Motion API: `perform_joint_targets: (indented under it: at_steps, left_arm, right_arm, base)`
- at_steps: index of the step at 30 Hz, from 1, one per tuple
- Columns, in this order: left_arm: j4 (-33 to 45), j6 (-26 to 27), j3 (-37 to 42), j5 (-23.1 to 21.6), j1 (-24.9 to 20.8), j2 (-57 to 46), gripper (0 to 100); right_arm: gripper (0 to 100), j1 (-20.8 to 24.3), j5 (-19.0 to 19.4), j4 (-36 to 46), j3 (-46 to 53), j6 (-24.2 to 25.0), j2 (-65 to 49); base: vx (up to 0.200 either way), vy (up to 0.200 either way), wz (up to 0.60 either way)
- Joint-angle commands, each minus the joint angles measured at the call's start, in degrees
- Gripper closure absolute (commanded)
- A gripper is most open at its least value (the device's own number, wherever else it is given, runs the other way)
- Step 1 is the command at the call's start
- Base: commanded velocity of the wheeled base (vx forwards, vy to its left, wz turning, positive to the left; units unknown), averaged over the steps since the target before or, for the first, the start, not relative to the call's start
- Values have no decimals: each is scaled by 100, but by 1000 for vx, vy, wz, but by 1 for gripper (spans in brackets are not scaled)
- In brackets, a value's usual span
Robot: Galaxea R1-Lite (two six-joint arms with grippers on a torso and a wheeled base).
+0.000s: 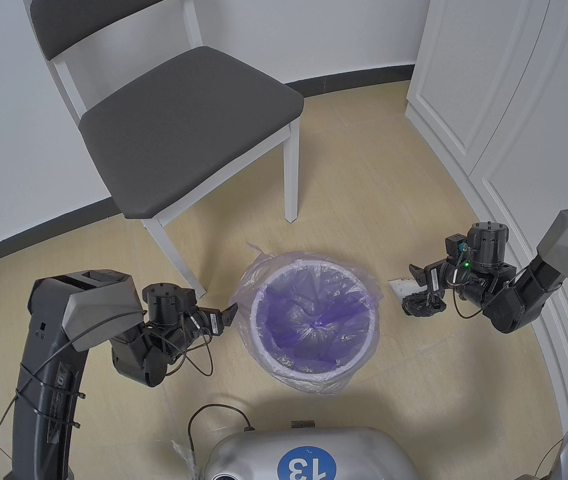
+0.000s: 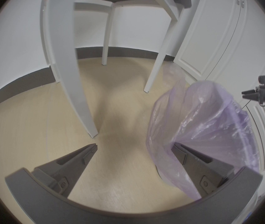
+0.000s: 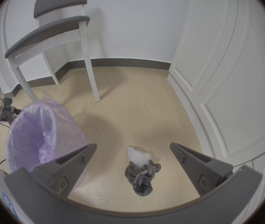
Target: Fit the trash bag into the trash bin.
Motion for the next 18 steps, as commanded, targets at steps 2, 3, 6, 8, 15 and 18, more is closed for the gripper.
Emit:
perform_joint_targets:
  at_steps: [2,3,6,8,15,18]
  left_arm:
    - [-1435,-232,1806,-70,51,-969,0]
    - [-1435,-232,1806,-70,51,-969,0]
    - [-1725,-443,2377,-105,-116,-1311,0]
    - [-1725,-443,2500,-61,-168,-1461,0]
    - [-1725,-391,2905,-34,-265,-1777,0]
    - [-1725,-391,2975,9,-414,-1751,0]
  right_arm:
    - [0,-59,-318,585,177,-94,69]
    - [0,-59,-318,585,177,-94,69]
    - [0,-165,-318,1288,-8,-85,78]
    - [0,-217,-318,1429,-131,-50,104]
    - [0,-323,-292,1394,-359,-15,930]
    - [0,-323,-301,1376,-658,135,1352]
  base:
    - [0,0,0]
    - [0,0,0]
    - [0,0,0]
    - [0,0,0]
    - [0,0,0]
    - [0,0,0]
